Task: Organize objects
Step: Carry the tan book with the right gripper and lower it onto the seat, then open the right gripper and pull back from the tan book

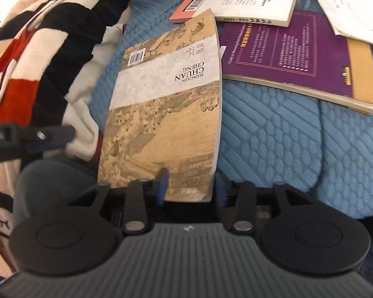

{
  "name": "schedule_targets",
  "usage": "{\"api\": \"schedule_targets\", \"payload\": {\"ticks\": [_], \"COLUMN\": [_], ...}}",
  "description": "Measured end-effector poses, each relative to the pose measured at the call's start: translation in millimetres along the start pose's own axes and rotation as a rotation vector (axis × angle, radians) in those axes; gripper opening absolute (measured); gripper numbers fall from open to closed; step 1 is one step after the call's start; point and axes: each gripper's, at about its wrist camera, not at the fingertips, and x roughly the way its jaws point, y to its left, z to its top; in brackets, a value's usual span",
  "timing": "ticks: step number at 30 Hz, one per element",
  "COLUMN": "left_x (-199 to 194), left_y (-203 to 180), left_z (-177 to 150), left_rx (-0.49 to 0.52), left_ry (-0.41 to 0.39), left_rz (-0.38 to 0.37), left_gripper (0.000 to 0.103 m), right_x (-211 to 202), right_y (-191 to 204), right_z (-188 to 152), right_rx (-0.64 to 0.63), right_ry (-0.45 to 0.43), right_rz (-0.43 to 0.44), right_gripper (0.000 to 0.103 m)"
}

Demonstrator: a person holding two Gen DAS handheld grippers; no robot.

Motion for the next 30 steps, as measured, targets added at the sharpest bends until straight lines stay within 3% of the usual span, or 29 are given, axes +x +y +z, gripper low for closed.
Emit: {"api": "schedule_targets", "payload": {"ticks": [5,11,15,21,26,30], "left_x": [-35,-85,-118,-160,-183,-194], "left_y": [-15,-38,-56,-82,-105,-121], "left_z": [-2,-9,-16,-31,-52,-70], "left_rx": [0.01,0.053,0.082,0.129,0.186,0.224], "left_ry": [-0.068,-0.165,-0.226,-0.303,-0.34,-0.361], "left_rz": [-0.032,-0.057,-0.088,-0.146,-0.148,-0.164], "left_gripper": [0.037,0.046,0.063,0.077,0.081,0.096], "right_x": [-36,-102,-149,-205,-237,-256], "right_y": [7,22,30,37,36,31], "right_z": [-6,-4,-4,-15,-33,-50], "right_rx": [-0.028,-0.061,-0.08,-0.118,-0.122,-0.122], "right_ry": [-0.062,-0.197,-0.3,-0.425,-0.483,-0.52], "right_rz": [0.0,0.007,0.017,0.006,-0.002,-0.026], "right_gripper": [0.05,0.051,0.051,0.051,0.051,0.054]}}
